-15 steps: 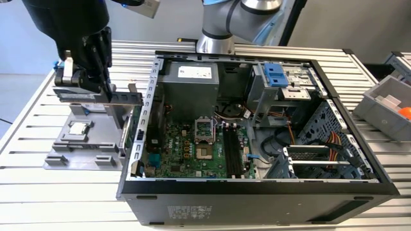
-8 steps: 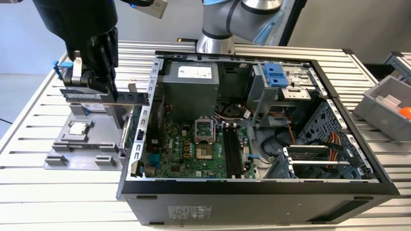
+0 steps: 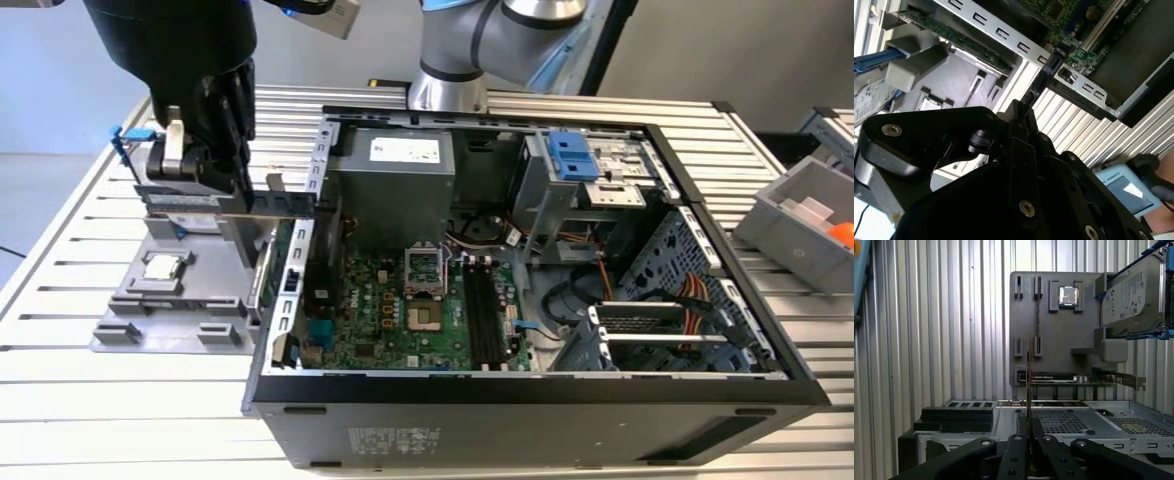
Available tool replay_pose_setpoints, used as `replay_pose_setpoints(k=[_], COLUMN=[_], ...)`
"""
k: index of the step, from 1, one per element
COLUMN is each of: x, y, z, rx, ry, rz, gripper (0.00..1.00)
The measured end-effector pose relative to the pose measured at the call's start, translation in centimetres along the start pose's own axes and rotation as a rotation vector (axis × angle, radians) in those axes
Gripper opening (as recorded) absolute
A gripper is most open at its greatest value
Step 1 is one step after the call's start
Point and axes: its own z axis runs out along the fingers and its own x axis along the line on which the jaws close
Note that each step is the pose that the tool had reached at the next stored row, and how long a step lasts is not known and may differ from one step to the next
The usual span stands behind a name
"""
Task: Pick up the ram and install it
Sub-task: 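Pick up the ram and move it above insertion slot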
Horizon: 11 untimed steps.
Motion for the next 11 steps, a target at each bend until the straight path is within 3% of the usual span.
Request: replay_pose_setpoints(k=[11], x=[-0.06], y=[-2.09], z=[-0.04], rx=[-0.0009], ry=[0.0], rz=[0.0], gripper=[0.0])
